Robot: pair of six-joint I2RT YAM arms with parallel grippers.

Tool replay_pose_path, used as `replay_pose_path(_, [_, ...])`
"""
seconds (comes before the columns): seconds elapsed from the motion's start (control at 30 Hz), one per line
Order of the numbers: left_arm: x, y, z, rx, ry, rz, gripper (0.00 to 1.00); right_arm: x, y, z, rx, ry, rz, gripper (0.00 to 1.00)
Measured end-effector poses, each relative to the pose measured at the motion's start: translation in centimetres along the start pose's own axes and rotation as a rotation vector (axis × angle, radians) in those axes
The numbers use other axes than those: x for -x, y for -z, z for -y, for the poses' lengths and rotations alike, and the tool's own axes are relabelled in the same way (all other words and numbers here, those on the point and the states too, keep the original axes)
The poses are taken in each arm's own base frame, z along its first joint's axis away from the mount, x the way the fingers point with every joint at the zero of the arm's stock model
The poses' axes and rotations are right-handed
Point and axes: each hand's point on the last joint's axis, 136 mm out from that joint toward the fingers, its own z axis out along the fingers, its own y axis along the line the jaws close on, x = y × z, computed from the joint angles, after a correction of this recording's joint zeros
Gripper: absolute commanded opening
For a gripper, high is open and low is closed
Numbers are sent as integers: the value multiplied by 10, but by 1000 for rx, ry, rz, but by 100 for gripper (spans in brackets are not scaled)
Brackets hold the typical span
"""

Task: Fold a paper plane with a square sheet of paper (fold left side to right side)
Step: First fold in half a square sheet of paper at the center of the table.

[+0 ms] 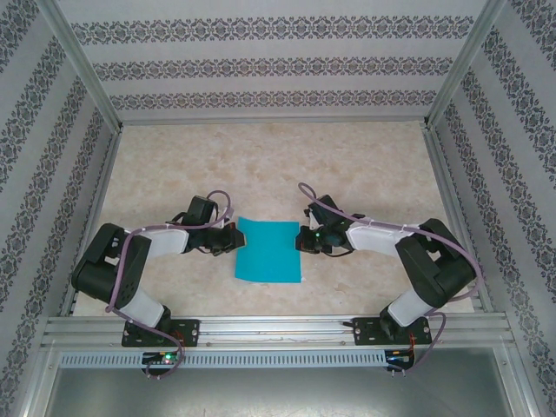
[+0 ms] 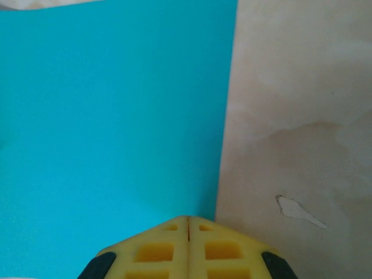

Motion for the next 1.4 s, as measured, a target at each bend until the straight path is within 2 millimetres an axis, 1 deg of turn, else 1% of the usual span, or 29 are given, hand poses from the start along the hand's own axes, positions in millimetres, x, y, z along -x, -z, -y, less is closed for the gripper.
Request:
replay_pose_path(0.1, [1, 3, 5, -14, -9, 8, 10, 0, -2, 2, -15, -4, 2, 0])
replay_pose_path(0.33, [3, 9, 22, -71, 2, 9, 26, -1, -6, 0, -16, 10, 8, 1])
replay_pose_path(0.43, [4, 10, 34, -102, -4, 6, 33, 0, -7, -1, -12, 15, 11, 1])
replay_pose_path(0.5, [4, 11, 44, -120, -18, 4, 40, 1, -8, -2, -8, 19, 15, 1])
replay_pose_path(0.6, [4, 9, 59, -145, -41, -4, 46, 2, -9, -3, -2, 22, 19, 2])
replay_pose_path(0.73, [0, 5, 77, -174, -76, -18, 51, 5, -11, -6, 11, 29, 31, 3])
replay_pose_path(0.83, [-1, -2, 85, -180, -94, -29, 52, 7, -12, -8, 21, 33, 38, 4])
replay_pose_path(0.9, [-1, -9, 86, -175, -98, -35, 53, 7, -13, -9, 28, 37, 44, 6])
replay_pose_path(1.03, [-3, -20, 80, -157, -89, -49, 52, 7, -14, -10, 39, 40, 55, 10])
replay_pose_path(1.1, [-4, -24, 75, -141, -82, -52, 50, 6, -13, -9, 45, 41, 61, 13])
replay_pose_path(1.3, [0, -29, 69, -115, -73, -41, 46, 2, -9, -13, 82, 32, 64, 20])
replay_pose_path(1.4, [1, -30, 68, -109, -72, -36, 43, 3, -4, -16, 105, 32, 74, 26])
